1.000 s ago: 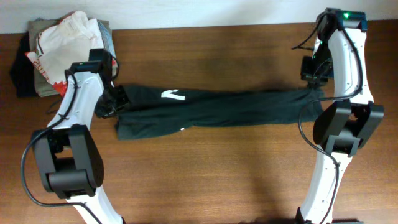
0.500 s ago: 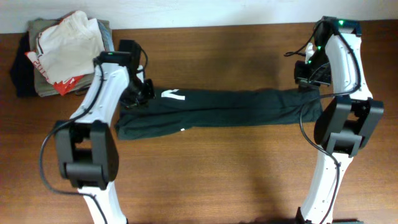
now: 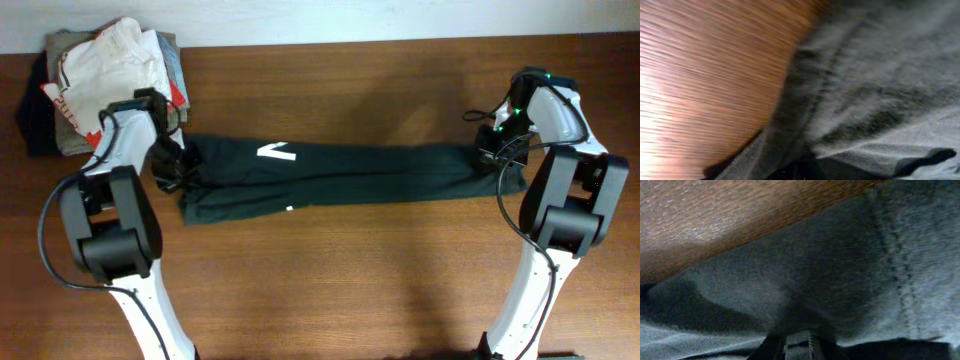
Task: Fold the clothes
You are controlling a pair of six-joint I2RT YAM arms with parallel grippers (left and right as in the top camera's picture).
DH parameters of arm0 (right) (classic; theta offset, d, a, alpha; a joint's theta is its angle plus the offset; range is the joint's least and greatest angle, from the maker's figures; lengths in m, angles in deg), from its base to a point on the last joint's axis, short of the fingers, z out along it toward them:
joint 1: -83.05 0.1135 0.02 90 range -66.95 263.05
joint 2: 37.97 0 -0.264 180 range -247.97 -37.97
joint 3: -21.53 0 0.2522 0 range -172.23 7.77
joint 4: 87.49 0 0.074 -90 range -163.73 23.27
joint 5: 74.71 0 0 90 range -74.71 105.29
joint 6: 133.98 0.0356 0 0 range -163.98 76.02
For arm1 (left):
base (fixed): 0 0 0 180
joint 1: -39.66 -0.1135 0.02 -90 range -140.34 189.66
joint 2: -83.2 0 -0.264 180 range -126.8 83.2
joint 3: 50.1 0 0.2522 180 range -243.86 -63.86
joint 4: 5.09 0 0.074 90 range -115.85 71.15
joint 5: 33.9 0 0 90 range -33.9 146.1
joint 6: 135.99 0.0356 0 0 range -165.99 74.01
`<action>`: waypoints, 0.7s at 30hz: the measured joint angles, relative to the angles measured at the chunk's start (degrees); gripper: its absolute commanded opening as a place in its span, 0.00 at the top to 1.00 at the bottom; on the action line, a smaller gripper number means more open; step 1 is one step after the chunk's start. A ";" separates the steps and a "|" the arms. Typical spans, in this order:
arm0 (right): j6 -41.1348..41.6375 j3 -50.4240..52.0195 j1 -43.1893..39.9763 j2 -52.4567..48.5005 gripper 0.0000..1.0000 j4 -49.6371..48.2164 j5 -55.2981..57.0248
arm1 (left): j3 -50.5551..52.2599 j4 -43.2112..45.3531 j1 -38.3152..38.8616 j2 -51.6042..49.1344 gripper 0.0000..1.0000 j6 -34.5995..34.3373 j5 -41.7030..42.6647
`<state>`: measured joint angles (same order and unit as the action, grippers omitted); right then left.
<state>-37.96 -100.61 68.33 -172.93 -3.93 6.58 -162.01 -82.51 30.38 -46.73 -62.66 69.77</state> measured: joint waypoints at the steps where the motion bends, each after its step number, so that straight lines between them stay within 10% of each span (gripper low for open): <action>1: 0.00 0.02 0.00 0.00 0.80 -0.02 -0.02 | 0.00 0.24 -0.90 -0.04 0.99 0.02 0.42; 3: 0.87 -2.14 -0.07 -0.33 0.64 2.89 0.72 | -1.25 -0.61 -5.07 -0.61 0.99 0.76 1.03; 4: 1.99 -7.74 -0.83 -0.87 0.22 6.40 2.03 | -4.00 -3.13 -6.58 -1.64 0.99 1.31 -1.44; 5: 2.32 -13.94 -1.88 -0.94 0.07 8.83 2.80 | -8.09 -6.56 -8.59 -3.34 0.91 1.75 -4.52; 6: 2.51 -19.10 -2.69 -1.18 0.01 12.31 3.21 | -11.04 -9.53 -8.92 -4.09 0.54 1.95 -5.99; 7: 2.12 -23.23 -3.65 -1.01 0.01 13.84 3.30 | -15.23 -12.22 -8.09 -4.42 0.12 2.32 -7.13; 8: 0.94 -23.87 -4.28 -0.85 0.01 14.23 2.16 | -16.76 -12.72 -7.34 -4.42 0.01 2.47 -7.30; 17: -14.21 -0.35 -5.44 -0.04 0.05 3.21 -16.33 | -17.57 -13.03 -2.99 -4.46 0.01 2.58 -8.15; 19: -13.73 1.92 -4.98 0.68 0.25 2.99 -19.10 | -17.57 -12.41 -2.99 -4.46 0.01 2.56 -8.13; 21: -12.57 5.42 -1.53 1.53 0.67 1.92 -21.20 | -17.57 -12.15 -2.99 -4.46 0.01 2.56 -8.15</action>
<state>-50.53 -95.19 66.80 -171.40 -2.01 -14.62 -179.59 -94.66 27.39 -51.19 -60.10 61.62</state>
